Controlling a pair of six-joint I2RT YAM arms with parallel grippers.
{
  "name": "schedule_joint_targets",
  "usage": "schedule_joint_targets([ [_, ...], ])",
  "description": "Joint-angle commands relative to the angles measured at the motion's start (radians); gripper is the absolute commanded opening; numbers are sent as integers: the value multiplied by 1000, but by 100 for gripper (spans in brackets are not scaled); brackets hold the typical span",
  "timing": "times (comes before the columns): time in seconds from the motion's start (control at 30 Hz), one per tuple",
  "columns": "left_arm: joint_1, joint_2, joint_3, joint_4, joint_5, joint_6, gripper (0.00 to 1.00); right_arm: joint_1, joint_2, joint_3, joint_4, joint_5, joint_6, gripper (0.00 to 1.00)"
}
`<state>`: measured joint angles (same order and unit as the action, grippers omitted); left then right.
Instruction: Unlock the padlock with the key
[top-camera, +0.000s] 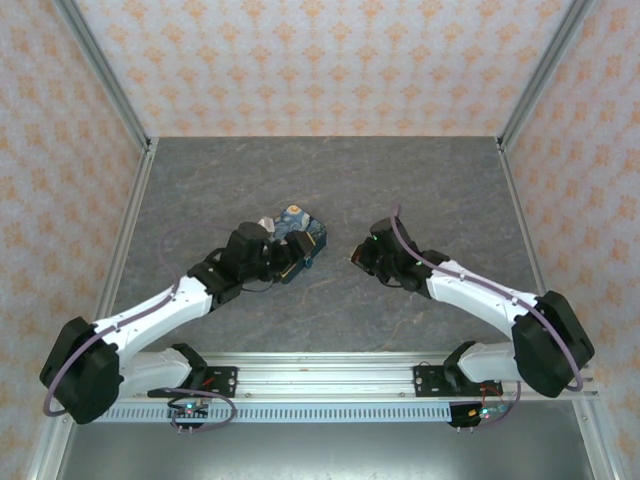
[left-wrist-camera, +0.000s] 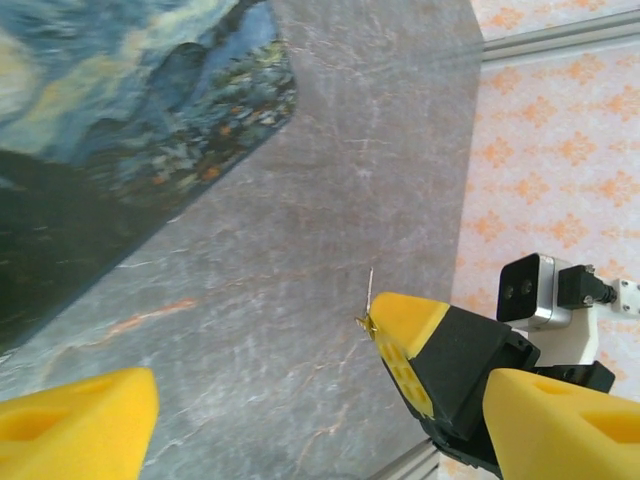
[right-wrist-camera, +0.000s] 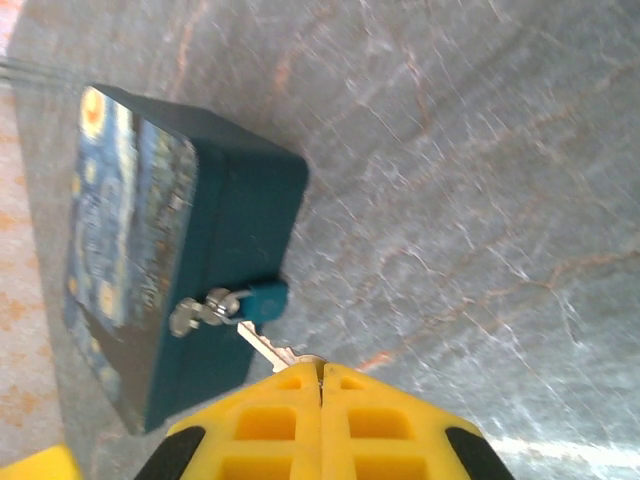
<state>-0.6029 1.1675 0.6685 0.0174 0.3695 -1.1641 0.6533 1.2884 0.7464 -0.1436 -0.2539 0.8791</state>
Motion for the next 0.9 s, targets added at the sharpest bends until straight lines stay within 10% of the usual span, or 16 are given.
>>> schedule_joint_targets([
  [0.0,-14,52,61,90,37,-22,79,-5,15,75,-44,38,6,0],
  [0.87,-57,343,194,306,-37,-149,45,-6,100,197,-30,38,10,0],
])
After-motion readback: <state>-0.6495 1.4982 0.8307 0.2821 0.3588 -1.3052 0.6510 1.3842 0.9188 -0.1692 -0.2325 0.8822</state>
